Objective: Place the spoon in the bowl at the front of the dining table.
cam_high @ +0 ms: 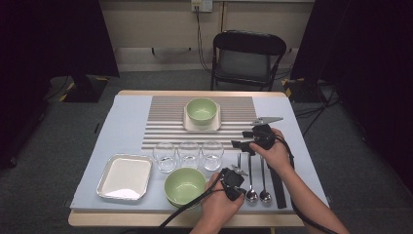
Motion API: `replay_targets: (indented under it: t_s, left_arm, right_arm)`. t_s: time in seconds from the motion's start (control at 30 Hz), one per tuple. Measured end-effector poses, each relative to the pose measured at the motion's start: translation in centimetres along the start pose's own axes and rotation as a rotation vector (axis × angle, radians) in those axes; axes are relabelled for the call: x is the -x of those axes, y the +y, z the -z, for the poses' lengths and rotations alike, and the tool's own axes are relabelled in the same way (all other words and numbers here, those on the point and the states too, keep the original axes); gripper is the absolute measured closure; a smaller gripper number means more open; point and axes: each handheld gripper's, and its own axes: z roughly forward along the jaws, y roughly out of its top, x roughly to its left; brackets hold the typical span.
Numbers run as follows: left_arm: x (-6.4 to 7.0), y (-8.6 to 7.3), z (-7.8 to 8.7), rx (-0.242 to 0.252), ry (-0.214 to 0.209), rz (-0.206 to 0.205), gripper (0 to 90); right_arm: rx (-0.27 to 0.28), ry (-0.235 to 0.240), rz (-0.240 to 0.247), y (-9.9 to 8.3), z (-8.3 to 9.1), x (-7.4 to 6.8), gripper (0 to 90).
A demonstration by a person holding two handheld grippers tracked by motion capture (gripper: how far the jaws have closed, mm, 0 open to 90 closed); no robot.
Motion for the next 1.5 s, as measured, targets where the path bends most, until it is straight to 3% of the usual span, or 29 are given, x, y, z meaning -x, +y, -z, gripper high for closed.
replay_targets:
  t_s: [1.03, 1.5]
  left_arm:
    - [0.3, -0.5, -0.7, 0.004, 0.008, -0.005, 90.0]
    - [0.3, -0.5, -0.7, 0.011, 0.018, -0.003, 90.0]
  right_arm:
    - [0.006, 0.024, -0.002, -0.8, 0.2, -0.4, 29.9]
    - [-0.002, 0.029, -0.027, -1.8, 0.2, -0.1, 29.9]
